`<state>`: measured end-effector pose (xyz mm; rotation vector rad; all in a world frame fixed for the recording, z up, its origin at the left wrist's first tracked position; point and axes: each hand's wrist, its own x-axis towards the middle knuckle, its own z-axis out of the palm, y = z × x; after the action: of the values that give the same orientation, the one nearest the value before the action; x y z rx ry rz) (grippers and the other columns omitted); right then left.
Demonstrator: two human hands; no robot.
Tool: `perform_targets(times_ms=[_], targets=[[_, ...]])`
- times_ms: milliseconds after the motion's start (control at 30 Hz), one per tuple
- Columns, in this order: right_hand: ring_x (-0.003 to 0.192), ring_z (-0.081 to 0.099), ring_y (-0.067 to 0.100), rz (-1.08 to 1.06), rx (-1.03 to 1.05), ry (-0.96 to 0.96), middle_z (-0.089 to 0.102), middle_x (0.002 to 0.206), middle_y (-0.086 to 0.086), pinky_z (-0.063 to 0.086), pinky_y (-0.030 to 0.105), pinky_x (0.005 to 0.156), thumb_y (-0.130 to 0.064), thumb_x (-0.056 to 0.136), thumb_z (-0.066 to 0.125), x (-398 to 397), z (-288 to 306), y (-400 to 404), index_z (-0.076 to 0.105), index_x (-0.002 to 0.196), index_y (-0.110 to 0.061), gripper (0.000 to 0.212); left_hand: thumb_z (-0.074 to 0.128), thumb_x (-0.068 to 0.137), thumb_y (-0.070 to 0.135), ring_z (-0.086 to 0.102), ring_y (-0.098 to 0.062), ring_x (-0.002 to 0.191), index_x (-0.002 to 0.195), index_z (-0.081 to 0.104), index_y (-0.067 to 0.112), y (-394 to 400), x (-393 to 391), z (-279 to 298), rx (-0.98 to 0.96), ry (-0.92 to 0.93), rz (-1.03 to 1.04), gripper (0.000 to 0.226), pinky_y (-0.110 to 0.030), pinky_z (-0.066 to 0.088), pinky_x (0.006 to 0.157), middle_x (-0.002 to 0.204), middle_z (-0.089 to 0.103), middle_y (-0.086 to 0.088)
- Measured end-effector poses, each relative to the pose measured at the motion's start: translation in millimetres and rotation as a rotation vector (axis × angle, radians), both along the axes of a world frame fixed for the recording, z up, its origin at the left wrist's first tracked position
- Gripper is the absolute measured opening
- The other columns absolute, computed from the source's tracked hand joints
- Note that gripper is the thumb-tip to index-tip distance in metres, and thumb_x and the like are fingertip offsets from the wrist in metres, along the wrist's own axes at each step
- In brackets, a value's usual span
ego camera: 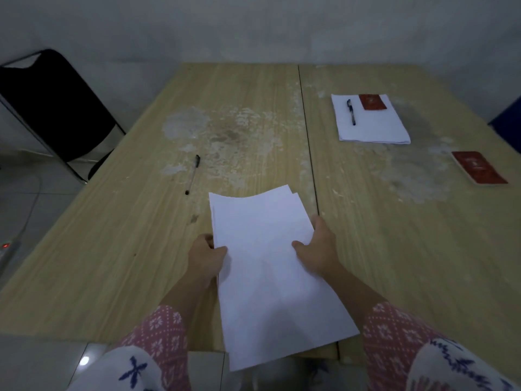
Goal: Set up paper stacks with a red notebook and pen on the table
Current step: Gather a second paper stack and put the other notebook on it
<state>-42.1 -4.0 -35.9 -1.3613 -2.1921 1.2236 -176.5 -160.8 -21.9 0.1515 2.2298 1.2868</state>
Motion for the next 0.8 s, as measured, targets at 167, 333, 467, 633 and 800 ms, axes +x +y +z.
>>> perform_targets(times_ms=[167, 333, 467, 633, 800], targets=[[0.076, 0.061, 0.021, -0.04, -0.256, 0.134, 0.064, 0.099, 0.017, 0.052, 0.031, 0.063, -0.002, 0.071, 0.053, 2, 18, 2, 0.057, 0.096, -0.008, 0.026, 0.043, 0.088, 0.005, 0.053, -0.024, 0.096, 0.121, 0.053, 0.002, 4, 7, -2, 0.051, 0.041, -0.021, 0.034, -0.033, 0.041, 0.081, 0.121, 0.059, -0.015], [0.083, 0.055, 0.019, -0.101, -0.255, 0.288, 0.058, 0.102, 0.008, 0.04, 0.022, 0.056, 0.004, 0.081, 0.04, -2, 40, 10, 0.049, 0.114, -0.007, 0.037, 0.039, 0.093, 0.015, 0.043, -0.032, 0.127, 0.134, 0.039, 0.005, 15, 11, 12, 0.081, 0.135, 0.06, 0.043, -0.04, 0.034, 0.107, 0.139, 0.046, -0.016], [0.089, 0.056, 0.02, -0.121, -0.071, 0.446, 0.059, 0.104, 0.008, 0.042, 0.024, 0.063, 0.003, 0.082, 0.042, -7, 78, 24, 0.048, 0.11, -0.009, 0.031, 0.035, 0.095, 0.013, 0.051, -0.014, 0.098, 0.127, 0.046, 0.013, 34, 7, 65, 0.329, 0.277, -0.022, 0.034, -0.025, 0.039, 0.08, 0.113, 0.054, 0.001], [0.083, 0.055, 0.011, -0.122, 0.086, 0.661, 0.058, 0.095, -0.002, 0.043, 0.02, 0.067, 0.001, 0.084, 0.044, -6, 134, 36, 0.047, 0.108, -0.01, 0.027, 0.037, 0.094, 0.013, 0.048, 0.007, 0.076, 0.113, 0.046, 0.014, 61, 0, 120, 0.543, 0.461, -0.012, 0.021, 0.001, 0.039, 0.052, 0.088, 0.05, 0.018], [0.075, 0.056, 0.006, -0.153, 0.095, 0.745, 0.057, 0.082, -0.012, 0.047, 0.026, 0.068, 0.002, 0.076, 0.05, 0, 149, 39, 0.048, 0.097, -0.017, 0.028, 0.044, 0.092, 0.02, 0.05, 0.005, 0.085, 0.106, 0.037, 0.02, 61, -6, 124, 0.619, 0.491, -0.06, 0.016, -0.014, 0.045, 0.071, 0.095, 0.05, 0.015]])
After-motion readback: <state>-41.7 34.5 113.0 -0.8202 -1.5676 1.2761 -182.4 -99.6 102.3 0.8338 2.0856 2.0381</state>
